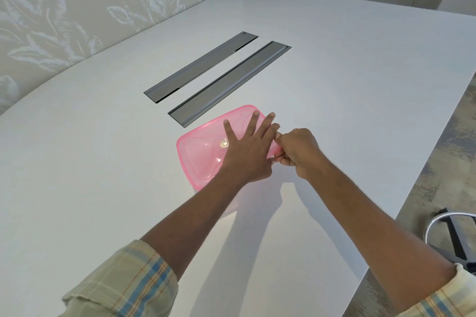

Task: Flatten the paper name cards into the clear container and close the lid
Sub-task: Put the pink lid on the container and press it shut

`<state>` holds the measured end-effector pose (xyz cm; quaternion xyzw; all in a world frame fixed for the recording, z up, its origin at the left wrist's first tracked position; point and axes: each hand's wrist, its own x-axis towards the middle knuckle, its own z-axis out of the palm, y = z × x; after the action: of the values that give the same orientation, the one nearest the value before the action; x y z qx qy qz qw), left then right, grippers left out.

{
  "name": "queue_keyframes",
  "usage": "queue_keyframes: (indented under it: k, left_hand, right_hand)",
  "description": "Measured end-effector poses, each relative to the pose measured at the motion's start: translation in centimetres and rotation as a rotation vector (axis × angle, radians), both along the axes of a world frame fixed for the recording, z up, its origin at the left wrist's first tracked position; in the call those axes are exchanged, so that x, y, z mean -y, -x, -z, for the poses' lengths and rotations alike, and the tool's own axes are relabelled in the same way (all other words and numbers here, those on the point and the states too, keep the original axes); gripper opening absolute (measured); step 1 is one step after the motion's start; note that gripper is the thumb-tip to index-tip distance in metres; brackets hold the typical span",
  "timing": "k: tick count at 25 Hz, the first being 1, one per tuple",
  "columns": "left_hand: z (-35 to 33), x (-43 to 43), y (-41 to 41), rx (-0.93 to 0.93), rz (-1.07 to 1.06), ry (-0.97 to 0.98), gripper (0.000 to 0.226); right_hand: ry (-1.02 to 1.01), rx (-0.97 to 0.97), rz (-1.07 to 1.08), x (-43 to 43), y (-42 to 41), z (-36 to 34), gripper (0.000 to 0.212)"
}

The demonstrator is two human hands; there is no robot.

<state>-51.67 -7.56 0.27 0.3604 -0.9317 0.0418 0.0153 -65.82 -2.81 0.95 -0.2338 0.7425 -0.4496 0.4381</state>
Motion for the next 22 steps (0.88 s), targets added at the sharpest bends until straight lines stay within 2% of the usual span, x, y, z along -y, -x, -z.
queue_keyframes:
  k: [3, 6, 8, 12, 15, 18, 22]
  left_hand:
    - [-0.7, 0.5, -0.5, -0.037, 0.004, -0.124, 0.091]
    - [-1.9, 1.3, -1.4, -0.121, 0.025, -0.292, 0.094]
    - [-2.6, 2.3, -2.8, -0.220, -0.069, -0.356, 0.090]
    - [-3.0, 4.7, -7.1, -0.429, -0.472, -0.209, 0.052]
    - [-2.3, 5.7, -9.6, -0.556, -0.676, -0.148, 0.027]
    - [-1.8, 6.6, -9.9, -0.623, -0.730, -0.218, 0.027]
    - [-1.6, 6.9, -9.6, -0.540, -0.773, -0.179, 0.025]
  right_hand:
    - [0.028, 0.073, -0.079, -0.4, 0.7, -0.2, 0.035]
    - [0.034, 0.048, -0.139, -0.4, 1.2, -0.7, 0.034]
    - [0.011, 0.011, -0.173, -0.4, 1.4, -0.8, 0.035]
    - [0.045, -0.263, -0.207, 0.6, 2.6, -1.7, 0.056]
    - [0.167, -0.361, -0.241, 4.5, 2.7, -2.8, 0.072]
    - [0.192, -0.467, -0.436, 8.8, 1.1, -3.7, 0.062]
    - [0.093, -0.701, -0.607, 13.3, -0.6, -3.2, 0.064]
